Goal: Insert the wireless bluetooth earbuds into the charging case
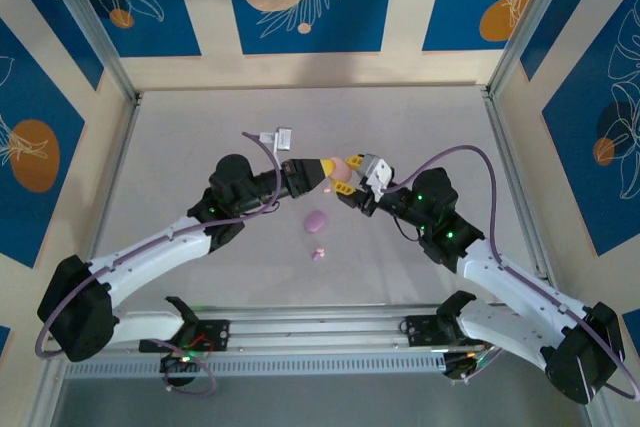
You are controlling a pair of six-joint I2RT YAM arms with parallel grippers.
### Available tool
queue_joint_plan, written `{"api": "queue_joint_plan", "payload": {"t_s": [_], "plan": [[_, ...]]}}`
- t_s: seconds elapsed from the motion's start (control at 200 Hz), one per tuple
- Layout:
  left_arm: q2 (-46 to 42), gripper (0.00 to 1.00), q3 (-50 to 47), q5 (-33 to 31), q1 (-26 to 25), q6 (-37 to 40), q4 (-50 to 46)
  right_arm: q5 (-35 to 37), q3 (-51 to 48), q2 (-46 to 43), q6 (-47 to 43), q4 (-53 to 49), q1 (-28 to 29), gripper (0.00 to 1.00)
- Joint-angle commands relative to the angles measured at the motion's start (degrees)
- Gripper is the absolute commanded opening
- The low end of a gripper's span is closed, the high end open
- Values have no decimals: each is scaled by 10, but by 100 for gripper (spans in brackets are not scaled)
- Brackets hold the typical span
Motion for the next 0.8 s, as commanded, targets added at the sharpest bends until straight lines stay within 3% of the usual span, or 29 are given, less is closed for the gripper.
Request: {"api": "queue_joint_plan", "payload": {"t_s": [0.0, 0.14, 0.255, 0.37, 0.47, 0.59, 0.685, 0.795], "plan": [[-1, 3, 7, 14, 2, -3, 29, 0, 3, -7, -3, 6, -6, 44], [-4, 8, 5, 17, 2, 7, 41, -22, 16, -7, 4, -26, -15, 37], [-17, 36, -3, 21, 1, 53, 47, -92, 43, -5, 41, -78, -37, 36], [-52, 51, -27, 11, 2, 156, 33, -230, 91, 12, 97, -159, -78, 35], [-89, 57, -53, 11, 2, 280, 6, -354, 145, 46, 118, -240, -104, 33], [-125, 59, -68, 38, 2, 432, -53, -440, 192, 83, 107, -305, -115, 33], [-133, 59, -52, 68, 1, 514, -129, -477, 213, 100, 84, -336, -115, 33], [-128, 59, -31, 105, 2, 539, -155, -484, 229, 110, 59, -357, -113, 33]]}}
